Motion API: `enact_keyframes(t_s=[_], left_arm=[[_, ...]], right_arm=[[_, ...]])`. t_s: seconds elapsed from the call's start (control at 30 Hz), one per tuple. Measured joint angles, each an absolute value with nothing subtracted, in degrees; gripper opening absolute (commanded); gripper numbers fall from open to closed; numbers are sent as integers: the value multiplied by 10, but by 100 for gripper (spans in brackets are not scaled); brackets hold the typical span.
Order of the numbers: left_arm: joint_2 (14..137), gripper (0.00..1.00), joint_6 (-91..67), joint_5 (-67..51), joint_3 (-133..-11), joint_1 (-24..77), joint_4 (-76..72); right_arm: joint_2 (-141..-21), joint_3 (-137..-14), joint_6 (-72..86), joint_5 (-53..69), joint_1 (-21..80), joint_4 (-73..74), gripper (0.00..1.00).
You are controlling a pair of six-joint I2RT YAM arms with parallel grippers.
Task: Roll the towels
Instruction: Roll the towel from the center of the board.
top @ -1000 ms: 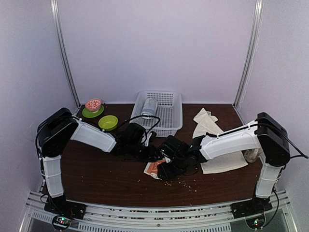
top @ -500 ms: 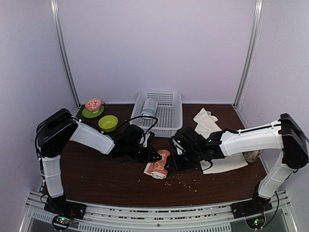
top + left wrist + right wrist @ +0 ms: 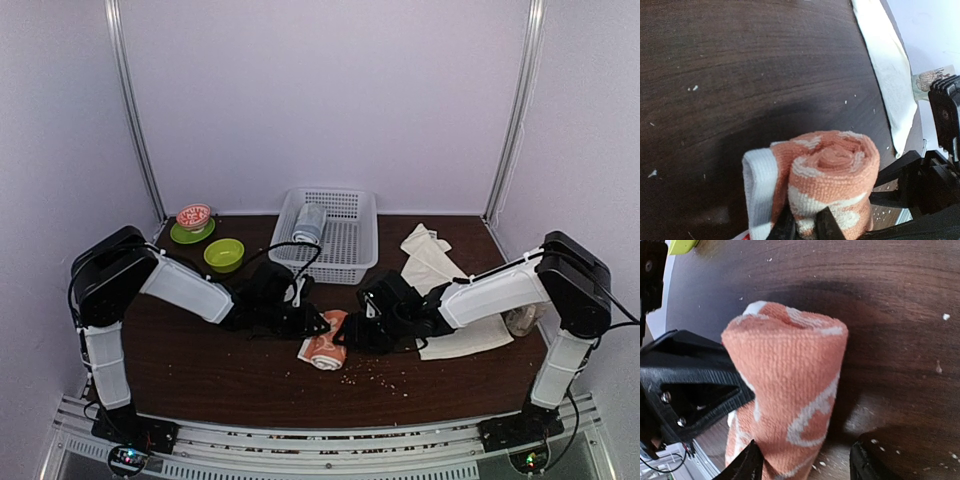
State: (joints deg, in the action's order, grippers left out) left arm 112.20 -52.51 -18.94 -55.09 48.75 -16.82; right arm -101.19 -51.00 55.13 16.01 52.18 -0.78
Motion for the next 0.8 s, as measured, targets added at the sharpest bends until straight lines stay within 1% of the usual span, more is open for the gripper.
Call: enact_keyframes(t_s=[0.03,0.2,0.27,0.37,0.57,0.8], left_arm=[[1122,16,-525,-189,-550,488,-168],[1120,17,-524,-186,-550,488,-163],[1115,17,-522,-183,-550,488,-153],[1100,20,-515,-174,-547,487,-131],[1050,23,-497,-166,-522,489,-75],[951,24,-477,-162,-470,493,-24]], right_arm=[[-1017,-515,554,164,522,-11,53],[-1054,-552,549,178,522,-8,26],[-1066,-569,539,183,522,0,15],[-1072,-590,517,186,522,24,0],[-1070,-615,446,186,521,86,0],[-1013,-607,332,186,521,217,0]])
